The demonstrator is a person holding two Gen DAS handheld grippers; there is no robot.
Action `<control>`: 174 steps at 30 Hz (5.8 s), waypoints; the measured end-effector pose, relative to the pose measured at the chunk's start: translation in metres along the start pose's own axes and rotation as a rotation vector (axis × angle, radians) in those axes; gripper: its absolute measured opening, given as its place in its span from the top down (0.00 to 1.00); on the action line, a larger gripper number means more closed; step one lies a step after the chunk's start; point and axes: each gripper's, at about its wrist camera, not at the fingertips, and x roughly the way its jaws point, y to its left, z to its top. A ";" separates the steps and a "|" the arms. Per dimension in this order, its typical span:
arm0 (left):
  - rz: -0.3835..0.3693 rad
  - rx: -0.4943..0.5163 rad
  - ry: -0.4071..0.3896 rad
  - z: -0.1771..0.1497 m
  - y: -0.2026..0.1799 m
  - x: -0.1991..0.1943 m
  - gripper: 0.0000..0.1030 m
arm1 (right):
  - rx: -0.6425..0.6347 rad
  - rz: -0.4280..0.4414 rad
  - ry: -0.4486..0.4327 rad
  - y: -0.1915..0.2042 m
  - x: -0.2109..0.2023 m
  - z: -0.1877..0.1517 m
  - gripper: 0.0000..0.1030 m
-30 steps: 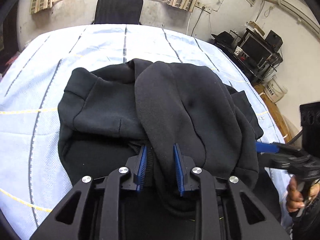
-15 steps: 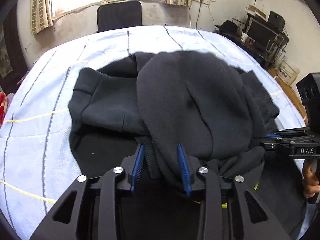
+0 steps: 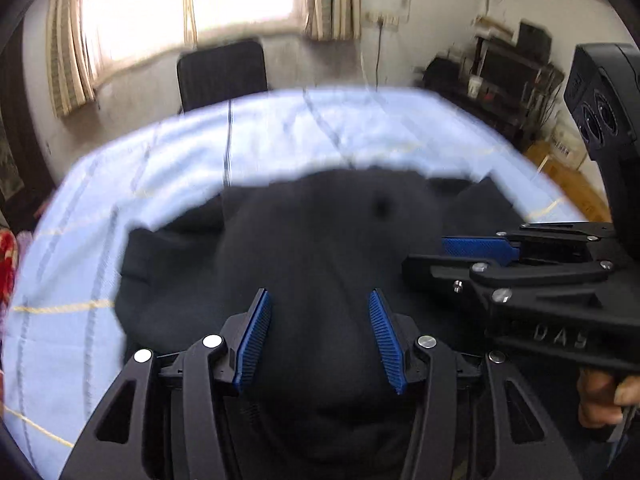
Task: Fold large clothes
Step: 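Smooth the folded hood onto the hoodie body with both grippers, then move both open grippers to the hoodie hem, then grasp the hem with both grippers, fold it up over the hood, release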
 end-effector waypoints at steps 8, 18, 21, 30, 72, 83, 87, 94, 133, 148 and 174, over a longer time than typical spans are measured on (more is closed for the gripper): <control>0.040 0.022 0.004 -0.008 0.001 0.012 0.48 | 0.019 0.058 0.074 -0.017 0.041 -0.026 0.72; 0.043 0.149 -0.020 -0.049 -0.019 -0.033 0.36 | -0.116 0.097 0.053 0.021 -0.025 -0.054 0.47; 0.092 0.152 0.009 -0.055 -0.024 -0.023 0.33 | -0.119 0.034 0.138 0.023 0.001 -0.067 0.46; 0.104 0.159 -0.133 -0.084 -0.024 -0.107 0.34 | -0.075 0.071 0.009 0.017 -0.079 -0.091 0.46; -0.290 -0.252 0.157 -0.212 0.072 -0.145 0.31 | 0.286 0.233 0.128 -0.077 -0.143 -0.244 0.34; -0.465 -0.297 0.162 -0.226 0.071 -0.152 0.31 | 0.215 0.327 0.188 -0.063 -0.135 -0.241 0.44; -0.466 -0.290 0.123 -0.222 0.068 -0.156 0.56 | 0.214 0.345 0.195 -0.062 -0.133 -0.243 0.66; -0.458 -0.251 0.162 -0.219 0.054 -0.148 0.34 | 0.139 0.329 0.214 -0.051 -0.133 -0.247 0.66; -0.100 -0.361 -0.171 0.023 0.109 -0.098 0.87 | 0.425 0.396 -0.191 -0.121 -0.103 -0.040 0.87; -0.167 -0.465 -0.029 0.004 0.142 0.024 0.82 | 0.545 0.344 -0.116 -0.160 0.018 -0.030 0.86; -0.134 -0.288 -0.037 0.033 0.115 0.028 0.27 | 0.344 0.256 -0.215 -0.154 -0.033 -0.014 0.21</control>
